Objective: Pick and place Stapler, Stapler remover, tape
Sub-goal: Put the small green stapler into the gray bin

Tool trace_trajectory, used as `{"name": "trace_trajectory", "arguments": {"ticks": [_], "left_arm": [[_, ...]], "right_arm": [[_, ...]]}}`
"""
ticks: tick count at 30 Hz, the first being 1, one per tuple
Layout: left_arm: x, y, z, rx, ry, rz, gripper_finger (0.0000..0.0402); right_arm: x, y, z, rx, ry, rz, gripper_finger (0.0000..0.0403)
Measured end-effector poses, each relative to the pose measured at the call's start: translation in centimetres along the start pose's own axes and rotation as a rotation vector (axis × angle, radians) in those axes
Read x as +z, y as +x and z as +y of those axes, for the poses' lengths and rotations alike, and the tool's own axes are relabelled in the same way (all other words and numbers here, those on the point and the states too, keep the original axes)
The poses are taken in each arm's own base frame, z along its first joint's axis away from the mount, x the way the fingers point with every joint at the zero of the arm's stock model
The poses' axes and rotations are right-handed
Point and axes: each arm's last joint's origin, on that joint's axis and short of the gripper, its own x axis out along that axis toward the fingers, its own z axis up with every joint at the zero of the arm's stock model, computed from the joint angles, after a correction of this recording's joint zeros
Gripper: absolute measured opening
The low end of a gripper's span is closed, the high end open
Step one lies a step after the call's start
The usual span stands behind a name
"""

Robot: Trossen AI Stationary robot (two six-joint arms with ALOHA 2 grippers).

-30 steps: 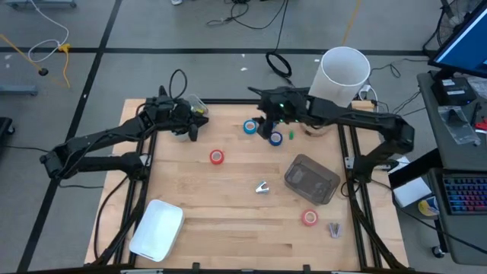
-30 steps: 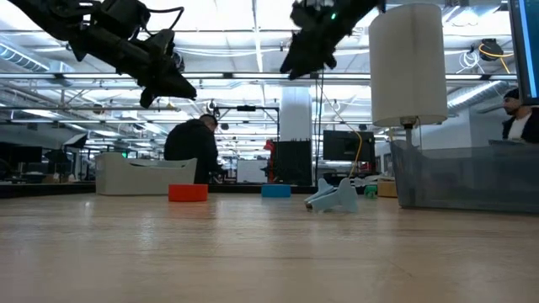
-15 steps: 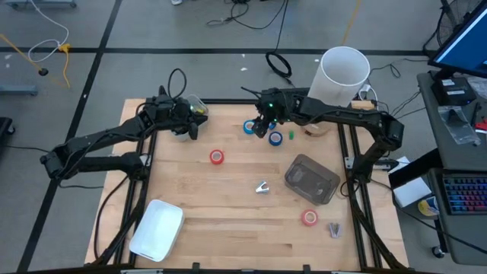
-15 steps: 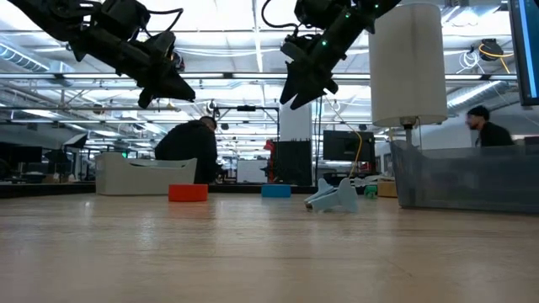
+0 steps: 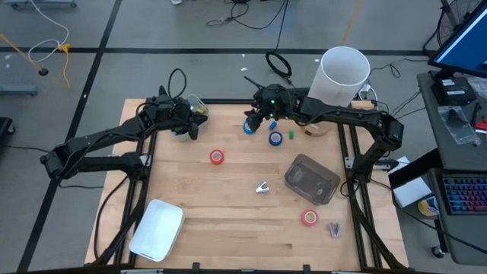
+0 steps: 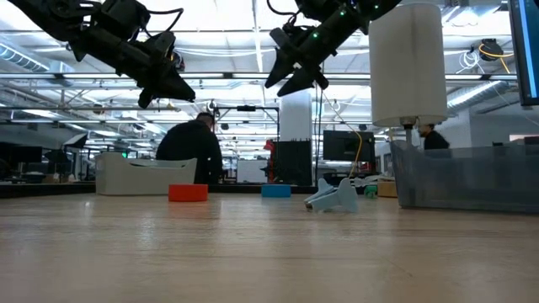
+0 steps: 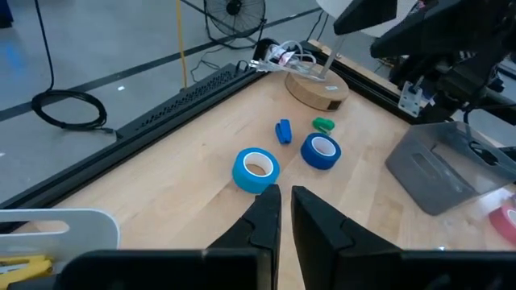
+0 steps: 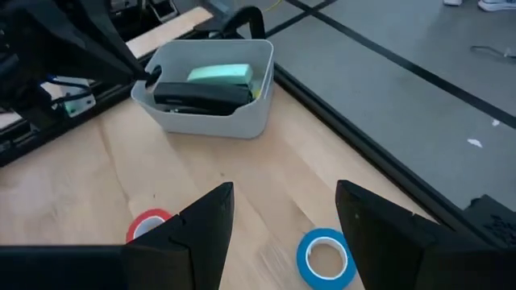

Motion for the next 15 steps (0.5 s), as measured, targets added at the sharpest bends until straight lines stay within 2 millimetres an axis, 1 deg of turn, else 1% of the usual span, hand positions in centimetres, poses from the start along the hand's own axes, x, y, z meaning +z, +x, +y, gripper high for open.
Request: {"name": "trace_trajectory", "arguments": {"ticks": [2, 4, 6, 9, 12, 15], "left_arm": [[0.0, 0.0, 0.0, 0.0, 0.0, 0.0, 0.0033], [0.0, 0.0, 0.0, 0.0, 0.0, 0.0, 0.0033], [0.0, 0.0, 0.0, 0.0, 0.0, 0.0, 0.0033], [0.0, 0.0, 0.0, 0.0, -0.008, -0.001, 0.0033], [0.0, 0.0, 0.0, 0.0, -0.024, -0.001, 0.0033], [0.0, 0.0, 0.0, -0.001, -0.024, 0.0, 0.0033]], "right_arm": [[0.0, 0.1, 0.0, -0.007, 0.009, -0.001, 0.021], [-0.5, 0.9, 0.1, -0.033, 0.008, 0.016, 0.021], [-1.4, 1.5, -0.1, -0.072, 0.012, 0.073, 0.021], [-2.5, 3.0, -0.1, -0.113, 0.028, 0.122, 0.021], [-4.0, 3.9, -0.5, -0.15, 0.07, 0.226, 0.021], [-5.0, 4.8, -0.8, -0.182, 0.098, 0.291, 0.021]]}}
